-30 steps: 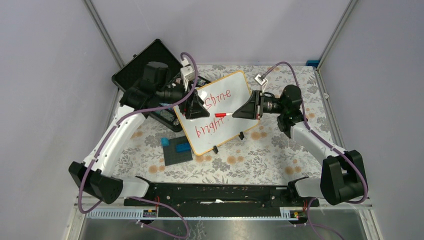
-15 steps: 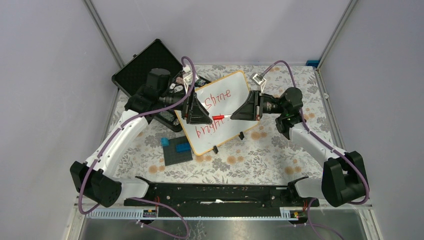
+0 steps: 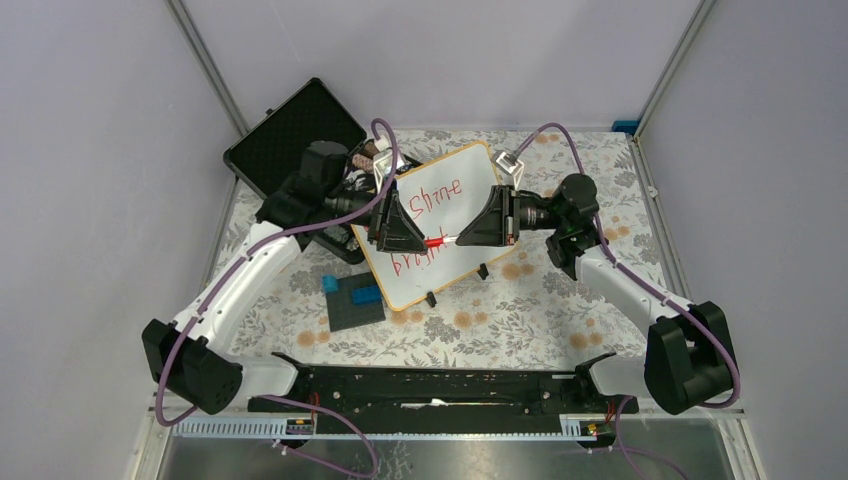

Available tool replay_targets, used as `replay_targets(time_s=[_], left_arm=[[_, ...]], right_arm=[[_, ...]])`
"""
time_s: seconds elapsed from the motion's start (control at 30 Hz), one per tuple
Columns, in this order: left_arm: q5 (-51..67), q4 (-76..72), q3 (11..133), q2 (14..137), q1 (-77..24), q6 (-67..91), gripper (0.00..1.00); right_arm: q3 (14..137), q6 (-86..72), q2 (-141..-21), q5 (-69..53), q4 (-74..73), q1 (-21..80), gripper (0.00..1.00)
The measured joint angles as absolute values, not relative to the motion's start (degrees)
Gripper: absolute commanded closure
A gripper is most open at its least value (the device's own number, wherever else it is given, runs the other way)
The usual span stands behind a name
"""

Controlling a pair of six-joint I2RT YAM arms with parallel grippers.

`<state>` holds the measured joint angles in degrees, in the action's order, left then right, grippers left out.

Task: Write a sentence on the whiteboard
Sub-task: Close the whiteboard marker at the center of the board.

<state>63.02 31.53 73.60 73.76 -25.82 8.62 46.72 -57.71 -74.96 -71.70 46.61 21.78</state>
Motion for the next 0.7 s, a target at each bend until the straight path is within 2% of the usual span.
replay_targets(time_s=[0.1, 0.27, 0.4, 0.53, 0.7], left_arm=[[63.22, 31.35, 73.45, 74.06, -26.04, 8.99, 0.63], [63.61, 30.94, 73.21, 74.35, -26.2, 9.15, 0.73], [64.2, 30.63, 72.69, 74.35, -26.37, 9.39, 0.74], [64.25, 30.24, 72.6, 74.39, -26.76, 9.52, 0.69], [64.25, 30.09, 72.6, 74.43, -27.05, 9.54, 0.69]], right_arm=[[46.78, -56.99, -74.96, -71.68, 45.84, 22.02, 1.0], [46.92, -55.75, -74.96, -71.66, 44.38, 22.48, 1.0], [47.03, -54.61, -74.96, -71.64, 42.96, 22.57, 1.0], [47.2, -53.56, -74.96, -71.64, 41.67, 22.96, 1.0], [47.75, -52.47, -74.96, -71.59, 40.58, 23.22, 1.0]])
